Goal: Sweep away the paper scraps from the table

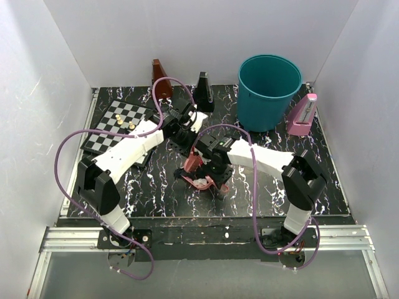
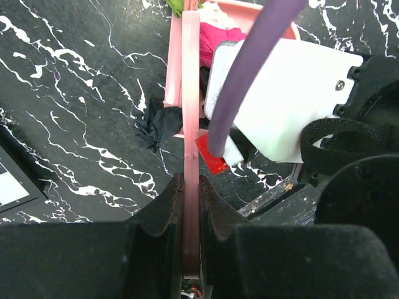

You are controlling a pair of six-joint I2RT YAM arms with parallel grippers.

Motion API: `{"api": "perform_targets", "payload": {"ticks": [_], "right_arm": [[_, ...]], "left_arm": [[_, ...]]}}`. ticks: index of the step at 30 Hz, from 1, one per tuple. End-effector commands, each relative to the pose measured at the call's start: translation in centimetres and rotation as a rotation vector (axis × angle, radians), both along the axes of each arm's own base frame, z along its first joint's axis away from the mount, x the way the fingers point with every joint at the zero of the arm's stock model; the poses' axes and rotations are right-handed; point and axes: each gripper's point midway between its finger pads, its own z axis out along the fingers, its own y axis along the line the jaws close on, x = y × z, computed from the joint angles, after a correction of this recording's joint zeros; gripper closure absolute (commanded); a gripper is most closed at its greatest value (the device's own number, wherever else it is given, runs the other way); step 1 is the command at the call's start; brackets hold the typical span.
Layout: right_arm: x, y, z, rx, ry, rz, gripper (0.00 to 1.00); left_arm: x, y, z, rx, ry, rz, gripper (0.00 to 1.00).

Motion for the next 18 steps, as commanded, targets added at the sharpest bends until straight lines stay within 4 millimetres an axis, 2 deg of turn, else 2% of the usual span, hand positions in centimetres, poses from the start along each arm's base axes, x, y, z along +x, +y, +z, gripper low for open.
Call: {"api": "perform_targets", "payload": {"ticks": [1, 4, 7, 13, 18], "right_arm": [[0.6, 0.2, 1.8, 0.065, -0.076, -0.012, 0.99], [0.5, -0.4, 1.9, 0.069, -0.095, -0.023, 0.99], [0.3, -0.7, 2.2, 0.087, -0.113, -0.027, 0.99], [0.0, -0.8, 3.4, 0.137, -0.137, -0.030, 0.99], [-0.1, -1.0, 5.5, 0.155, -0.152, -0.039, 0.99]], "left_arm": [[1.0, 0.5, 3.4, -0.045, -0.129, 0.061, 1.00], [3.0, 3.3, 4.7, 0.064, -0.257, 0.171, 1.00], [3.9, 5.3, 6.7, 0.077, -0.373, 0.254, 1.00], [4.6, 9.4, 10.8, 0.032, -0.594, 0.438, 1.00], [4.0, 11.1, 9.7, 0.090, -0.598, 0.461, 1.00]]}}
